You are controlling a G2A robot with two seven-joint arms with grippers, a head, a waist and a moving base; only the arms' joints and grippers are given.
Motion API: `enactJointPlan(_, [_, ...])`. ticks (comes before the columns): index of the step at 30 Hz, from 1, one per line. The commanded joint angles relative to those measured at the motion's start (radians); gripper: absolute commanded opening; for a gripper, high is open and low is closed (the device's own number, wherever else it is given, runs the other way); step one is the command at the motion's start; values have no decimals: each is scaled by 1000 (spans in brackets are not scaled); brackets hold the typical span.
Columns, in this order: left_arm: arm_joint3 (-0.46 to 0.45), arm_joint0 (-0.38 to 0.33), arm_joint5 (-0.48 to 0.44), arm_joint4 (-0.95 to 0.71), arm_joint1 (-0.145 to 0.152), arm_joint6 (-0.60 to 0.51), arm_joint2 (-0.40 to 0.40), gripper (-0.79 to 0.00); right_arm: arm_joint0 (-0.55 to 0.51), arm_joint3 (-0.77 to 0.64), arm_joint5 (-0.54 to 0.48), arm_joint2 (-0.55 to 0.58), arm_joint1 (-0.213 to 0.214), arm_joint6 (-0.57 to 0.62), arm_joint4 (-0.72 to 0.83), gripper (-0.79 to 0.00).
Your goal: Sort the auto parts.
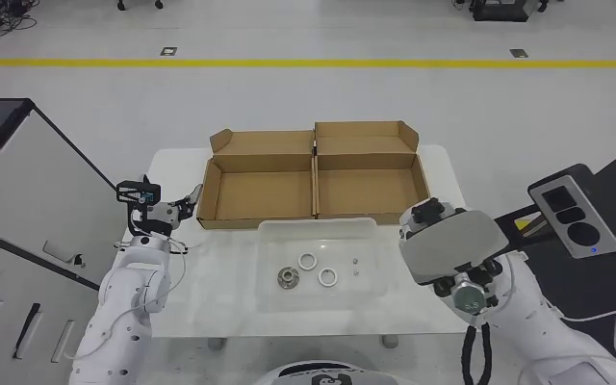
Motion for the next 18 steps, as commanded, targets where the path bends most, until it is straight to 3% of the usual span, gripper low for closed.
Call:
enactJointPlan(1, [0, 0, 0, 0, 0, 0, 0, 0, 0, 0, 0, 0, 0, 0, 0, -785])
enactJointPlan(12, [0, 0, 0, 0, 0, 0, 0, 0, -9, 0, 29, 11, 1, 36, -10, -785])
enactJointPlan(18, [0, 0, 0, 0, 0, 0, 0, 0, -120, 6, 79, 156, 27, 162, 17, -785])
